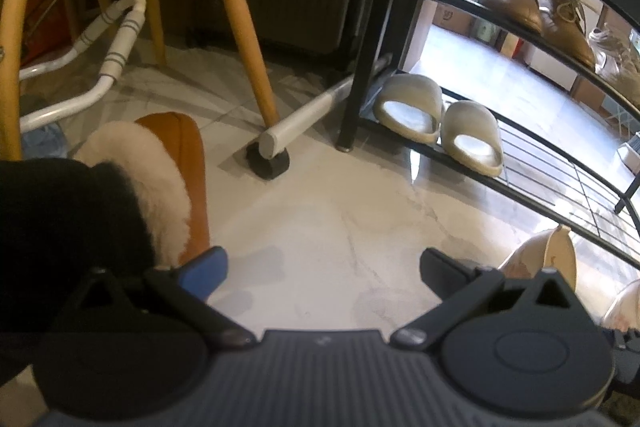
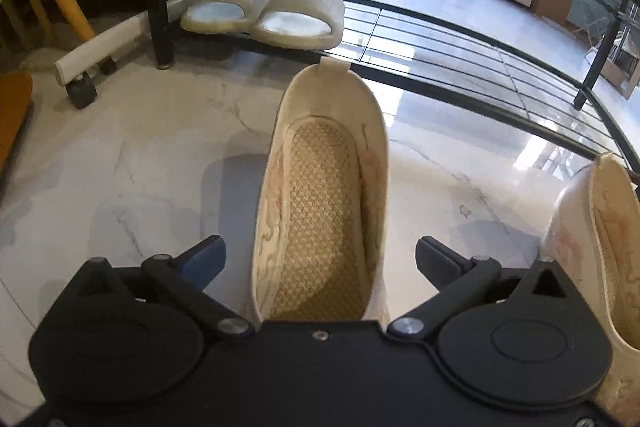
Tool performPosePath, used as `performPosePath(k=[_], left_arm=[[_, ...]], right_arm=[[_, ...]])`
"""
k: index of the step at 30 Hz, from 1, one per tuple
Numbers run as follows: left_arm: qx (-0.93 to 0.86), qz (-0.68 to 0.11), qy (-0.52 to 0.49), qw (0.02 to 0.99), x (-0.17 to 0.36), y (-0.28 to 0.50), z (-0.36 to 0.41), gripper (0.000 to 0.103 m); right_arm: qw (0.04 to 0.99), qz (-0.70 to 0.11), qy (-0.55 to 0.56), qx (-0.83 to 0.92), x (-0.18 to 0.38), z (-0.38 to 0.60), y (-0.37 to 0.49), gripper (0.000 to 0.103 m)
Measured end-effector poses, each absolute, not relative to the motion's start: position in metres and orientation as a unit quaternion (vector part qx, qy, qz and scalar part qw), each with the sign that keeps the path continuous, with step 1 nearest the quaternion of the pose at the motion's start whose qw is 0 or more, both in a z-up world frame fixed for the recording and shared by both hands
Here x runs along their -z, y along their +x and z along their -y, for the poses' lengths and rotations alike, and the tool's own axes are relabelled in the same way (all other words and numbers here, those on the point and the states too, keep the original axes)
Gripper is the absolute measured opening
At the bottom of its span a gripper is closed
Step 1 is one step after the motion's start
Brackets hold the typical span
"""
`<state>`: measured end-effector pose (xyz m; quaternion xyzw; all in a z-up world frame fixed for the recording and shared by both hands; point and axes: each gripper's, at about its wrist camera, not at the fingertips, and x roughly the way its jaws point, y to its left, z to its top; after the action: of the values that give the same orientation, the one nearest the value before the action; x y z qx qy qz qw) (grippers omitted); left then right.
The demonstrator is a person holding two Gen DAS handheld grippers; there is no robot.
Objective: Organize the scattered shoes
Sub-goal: 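Lift and turn the shoe upright, lower it beside the first shoe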
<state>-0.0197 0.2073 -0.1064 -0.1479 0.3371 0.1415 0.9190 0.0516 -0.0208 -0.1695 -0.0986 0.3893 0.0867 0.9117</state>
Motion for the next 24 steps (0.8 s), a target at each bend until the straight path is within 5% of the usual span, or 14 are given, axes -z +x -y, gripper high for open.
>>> performPosePath(k=[11,24], left_arm=[[-0.140,-0.346,-0.142,0.917,0.1105,-0.0177,-0.2057,0.102],[-0.141,-0.350,-0.142,0.915,0.1107,-0.0173,-0.2061,0.102]], right_arm=[[0.897,-0.417,-0.111,-0.101,0.1753,0.0171,0.0569,0.082],[0.893,-0.425,-0.118,-0.087,0.1739,0.0153,0.0560,0.069]])
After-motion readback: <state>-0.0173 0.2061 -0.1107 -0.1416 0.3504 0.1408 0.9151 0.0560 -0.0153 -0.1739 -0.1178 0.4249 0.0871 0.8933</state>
